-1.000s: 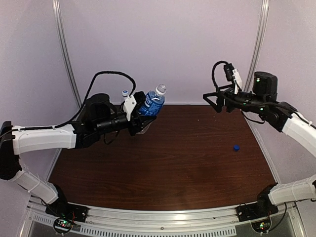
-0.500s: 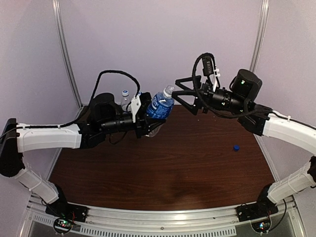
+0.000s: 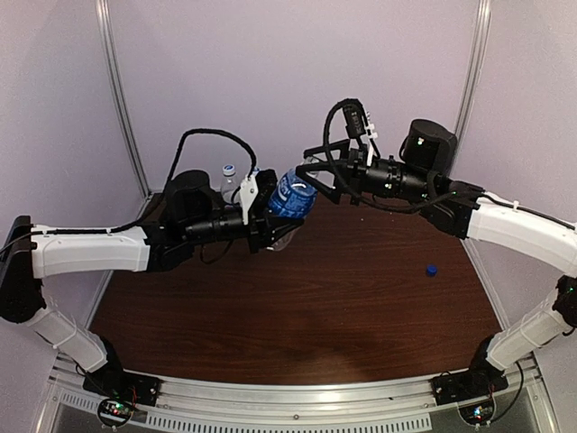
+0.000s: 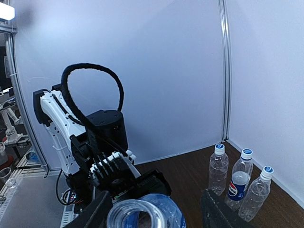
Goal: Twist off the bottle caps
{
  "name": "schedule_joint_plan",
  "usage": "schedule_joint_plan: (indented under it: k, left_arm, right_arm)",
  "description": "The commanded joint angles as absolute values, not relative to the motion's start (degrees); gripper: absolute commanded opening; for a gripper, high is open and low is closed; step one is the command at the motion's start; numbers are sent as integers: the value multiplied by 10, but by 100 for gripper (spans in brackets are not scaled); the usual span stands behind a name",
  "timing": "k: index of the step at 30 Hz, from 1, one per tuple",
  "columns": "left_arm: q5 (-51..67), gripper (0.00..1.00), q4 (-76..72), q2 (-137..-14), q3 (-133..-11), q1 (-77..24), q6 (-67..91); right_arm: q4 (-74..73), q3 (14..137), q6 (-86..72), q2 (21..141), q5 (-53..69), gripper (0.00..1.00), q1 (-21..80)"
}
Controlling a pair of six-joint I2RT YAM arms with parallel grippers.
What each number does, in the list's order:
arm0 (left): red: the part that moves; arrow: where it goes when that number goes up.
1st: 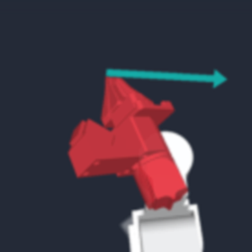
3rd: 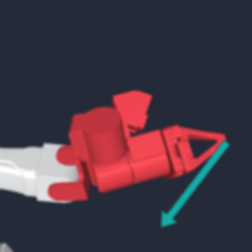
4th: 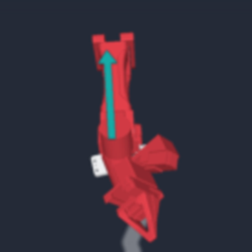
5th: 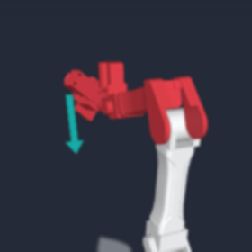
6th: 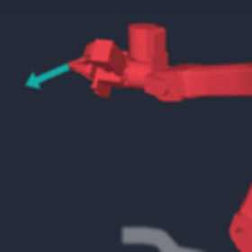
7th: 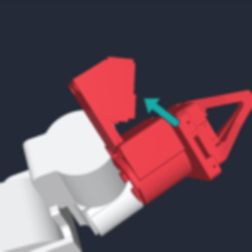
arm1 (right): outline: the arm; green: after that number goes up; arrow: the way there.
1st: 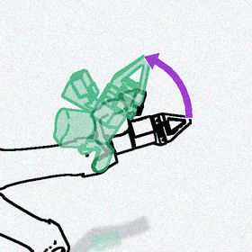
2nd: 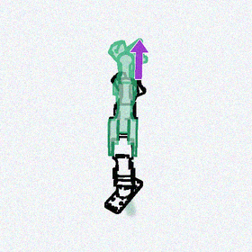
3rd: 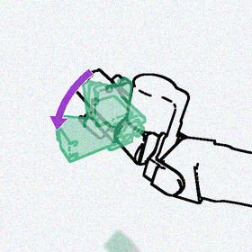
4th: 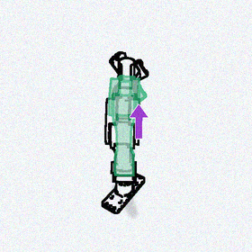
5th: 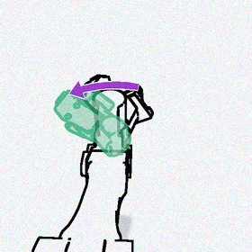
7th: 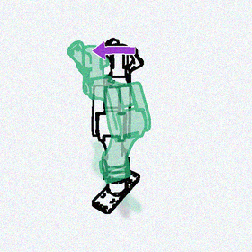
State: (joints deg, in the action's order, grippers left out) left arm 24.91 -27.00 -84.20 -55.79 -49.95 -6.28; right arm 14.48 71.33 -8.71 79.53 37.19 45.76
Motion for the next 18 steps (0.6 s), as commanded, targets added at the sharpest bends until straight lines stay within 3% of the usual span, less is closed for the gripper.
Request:
schedule_joint_plan:
  k: [1,6,8,9,10,11,12,18]
  left_arm:
    - [258,38,-298,-850,-574,-503,-62]
    - [254,38,-298,-849,-575,-503,-65]
    - [252,38,-297,-848,-574,-502,-66]
    - [249,40,-297,-847,-574,-502,-67]
    - [244,51,-297,-847,-574,-503,-67]
    - [234,77,-295,-846,-573,-503,-67]
    - [221,95,-295,-846,-572,-503,-64]
    - [98,97,-271,-810,-558,-502,-97]
  right_arm:
    - [110,737,-61,799,358,59,466]
    - [106,738,-64,805,363,34,466]
    - [103,740,-64,805,360,16,466]
    - [98,742,-63,804,357,8,466]
    - [90,745,-61,804,352,1,466]
    - [78,750,-57,802,347,0,466]
    - [62,758,-49,800,335,0,466]
    - [-130,836,23,799,98,0,425]
